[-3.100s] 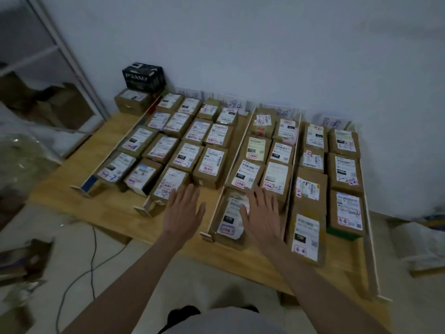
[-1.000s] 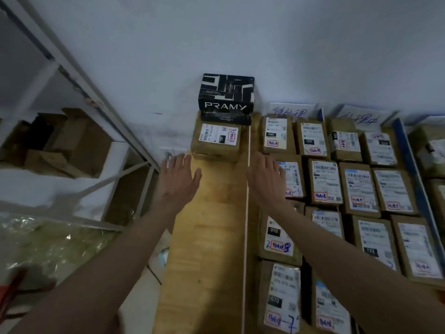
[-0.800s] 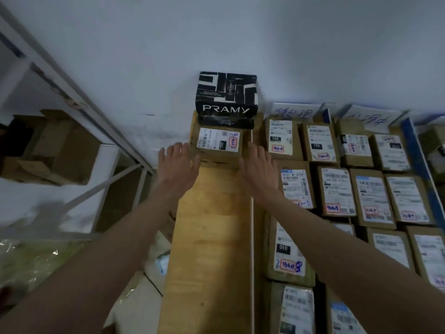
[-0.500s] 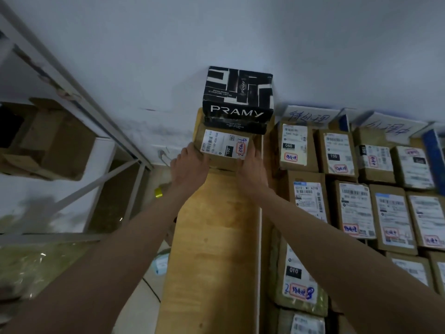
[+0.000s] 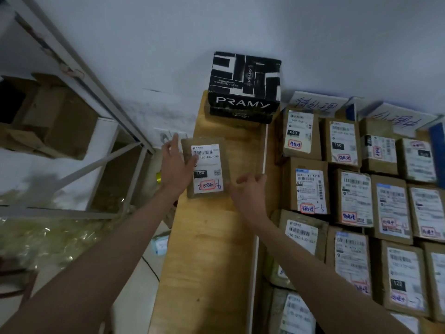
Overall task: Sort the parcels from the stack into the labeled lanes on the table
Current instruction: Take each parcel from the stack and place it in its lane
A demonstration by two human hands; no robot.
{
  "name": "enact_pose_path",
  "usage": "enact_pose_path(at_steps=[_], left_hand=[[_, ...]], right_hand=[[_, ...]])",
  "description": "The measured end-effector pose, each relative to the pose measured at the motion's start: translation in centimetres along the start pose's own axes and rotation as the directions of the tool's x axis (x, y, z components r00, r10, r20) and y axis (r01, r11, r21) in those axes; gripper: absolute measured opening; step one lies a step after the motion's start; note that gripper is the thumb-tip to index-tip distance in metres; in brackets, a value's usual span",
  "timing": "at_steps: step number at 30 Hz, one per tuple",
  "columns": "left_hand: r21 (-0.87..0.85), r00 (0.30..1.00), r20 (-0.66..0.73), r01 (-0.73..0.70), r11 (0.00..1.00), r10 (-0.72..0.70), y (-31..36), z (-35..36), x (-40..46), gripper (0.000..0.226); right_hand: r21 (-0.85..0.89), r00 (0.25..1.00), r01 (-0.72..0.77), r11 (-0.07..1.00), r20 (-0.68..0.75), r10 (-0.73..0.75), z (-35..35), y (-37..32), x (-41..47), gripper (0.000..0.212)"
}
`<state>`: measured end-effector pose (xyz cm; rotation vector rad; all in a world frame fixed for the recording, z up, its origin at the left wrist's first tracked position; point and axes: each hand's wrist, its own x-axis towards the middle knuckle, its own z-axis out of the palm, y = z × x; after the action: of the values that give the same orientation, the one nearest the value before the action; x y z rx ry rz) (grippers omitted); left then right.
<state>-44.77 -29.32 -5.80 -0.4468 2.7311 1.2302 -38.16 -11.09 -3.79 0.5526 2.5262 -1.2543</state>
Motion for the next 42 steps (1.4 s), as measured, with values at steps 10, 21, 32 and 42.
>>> enact_pose_path(at_steps=[10, 21, 32, 42], left_hand=[[-0.004, 0.998, -0.007, 0.064, 0.998, -0.064, -3.2, 0.8, -7.4, 0.034], [0.187, 0.977, 0.101, -0.201, 0.961, 0.185, 1.6, -5.3, -10.2, 0.048], [0.61, 0.816, 0.224, -0.544, 0.575, 0.533, 11.8, -5.2, -16.4, 0.059], [0.567, 0.667, 0.401, -0.719, 0.401, 0.628, 18.1, 3.5, -27.1, 0.061]], right_hand=[[0.05, 0.956, -0.062, 0.997, 0.289, 0.046, 3.1, -0.5, 0.0, 0.045], [0.012, 0.977, 0.023, 1.0, 0.213, -0.025, -3.8, -3.1, -5.6, 0.036], [0.057, 0.996, 0.0, 0.998, -0.087, 0.005, -17.5, -0.3, -14.4, 0.036], [0.132, 0.935, -0.155, 0.979, -0.299, 0.189, -27.8, 11.7, -23.3, 0.043]])
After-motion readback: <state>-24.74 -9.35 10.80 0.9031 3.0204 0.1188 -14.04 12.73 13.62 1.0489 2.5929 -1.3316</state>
